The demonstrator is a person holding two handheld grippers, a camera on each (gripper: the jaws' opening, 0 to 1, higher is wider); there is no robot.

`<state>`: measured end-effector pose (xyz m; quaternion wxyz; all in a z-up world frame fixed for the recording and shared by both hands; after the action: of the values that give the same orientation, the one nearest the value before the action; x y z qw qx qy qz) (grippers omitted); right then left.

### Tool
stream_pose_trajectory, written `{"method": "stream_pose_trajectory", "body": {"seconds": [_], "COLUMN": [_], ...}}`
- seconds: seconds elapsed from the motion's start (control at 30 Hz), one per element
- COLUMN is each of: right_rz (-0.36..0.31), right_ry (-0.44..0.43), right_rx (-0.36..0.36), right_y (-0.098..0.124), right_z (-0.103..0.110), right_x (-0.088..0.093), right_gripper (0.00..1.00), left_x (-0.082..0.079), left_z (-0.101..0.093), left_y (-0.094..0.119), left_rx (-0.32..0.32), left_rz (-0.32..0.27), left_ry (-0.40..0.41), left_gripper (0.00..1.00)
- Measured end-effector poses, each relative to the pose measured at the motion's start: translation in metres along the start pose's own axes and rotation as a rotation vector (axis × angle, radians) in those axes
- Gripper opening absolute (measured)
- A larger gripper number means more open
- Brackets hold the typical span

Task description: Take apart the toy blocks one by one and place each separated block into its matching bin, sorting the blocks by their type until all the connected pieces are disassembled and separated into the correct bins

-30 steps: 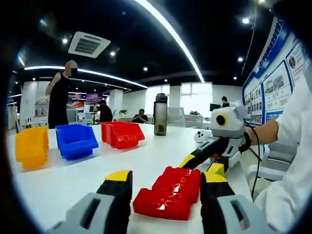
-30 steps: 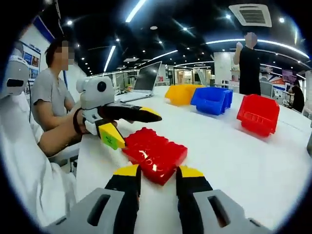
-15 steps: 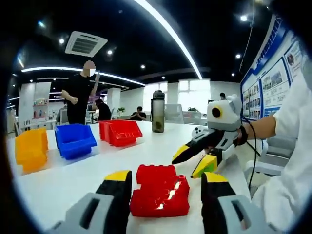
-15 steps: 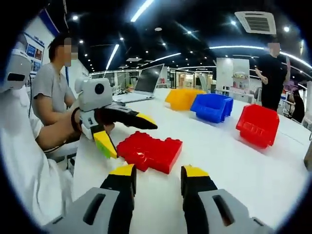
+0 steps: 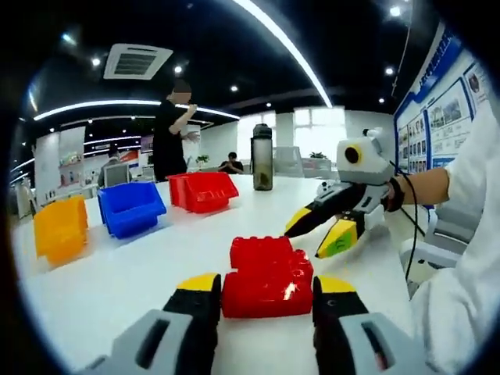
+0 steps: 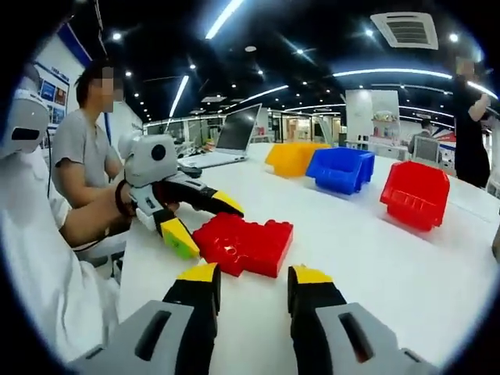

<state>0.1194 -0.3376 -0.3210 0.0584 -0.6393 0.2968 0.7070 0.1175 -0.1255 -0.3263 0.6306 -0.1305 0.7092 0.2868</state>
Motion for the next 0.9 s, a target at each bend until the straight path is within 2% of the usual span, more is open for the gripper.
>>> {"method": "stream_pose_trajectory", "body": {"seconds": [0.1, 0.17, 0.47, 0.6, 0.73, 0.9], "right_rz": [-0.004, -0.007, -0.021, -0.021, -0.027, -0.035], "right_ry": [-0.011, -0.017, -0.023, -0.025, -0.029, -0.035], "right_rx": [0.002, 0.001, 0.008, 0.009, 0.006, 0.008], "right_y": [0.001, 0.001, 0.001, -0.001, -0.001, 0.0], "right_z": [0.0, 0.001, 0.001, 0.002, 0.003, 0.003], "right_x": [0.002, 0.003, 0.002, 0.001, 0.002, 0.003], "right_gripper": [0.35, 0.35, 0.37, 0.37, 0.37, 0.37], "left_x": [-0.006, -0.009, -0.012, -0.017, -0.04, -0.075], "left_z": [0.003, 0.005, 0.002, 0.008, 0.017, 0.033], "left_y": [0.005, 0.008, 0.007, 0.008, 0.002, -0.021], "left_rx": [0.014, 0.033, 0.033, 0.018, 0.031, 0.056], "left_rz": [-0.067, -0.092, -0.116, -0.132, -0.168, -0.169], "left_ry": [0.058, 0.092, 0.095, 0.102, 0.113, 0.058], "left_gripper": [0.47, 0.47, 0.47, 0.47, 0.47, 0.47]}}
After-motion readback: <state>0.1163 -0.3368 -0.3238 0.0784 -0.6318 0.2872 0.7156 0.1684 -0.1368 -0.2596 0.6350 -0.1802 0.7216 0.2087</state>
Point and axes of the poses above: the point that each gripper's makers call its tool centre point, and the gripper's own axes: y roughly backward along the fingers, z roughly to its left, x roughly out of its underside, the point moved 9 cm from there along y, roughly backward along the fingers, and after that the axes turned 1 degree about y, right-handed, at the moved point
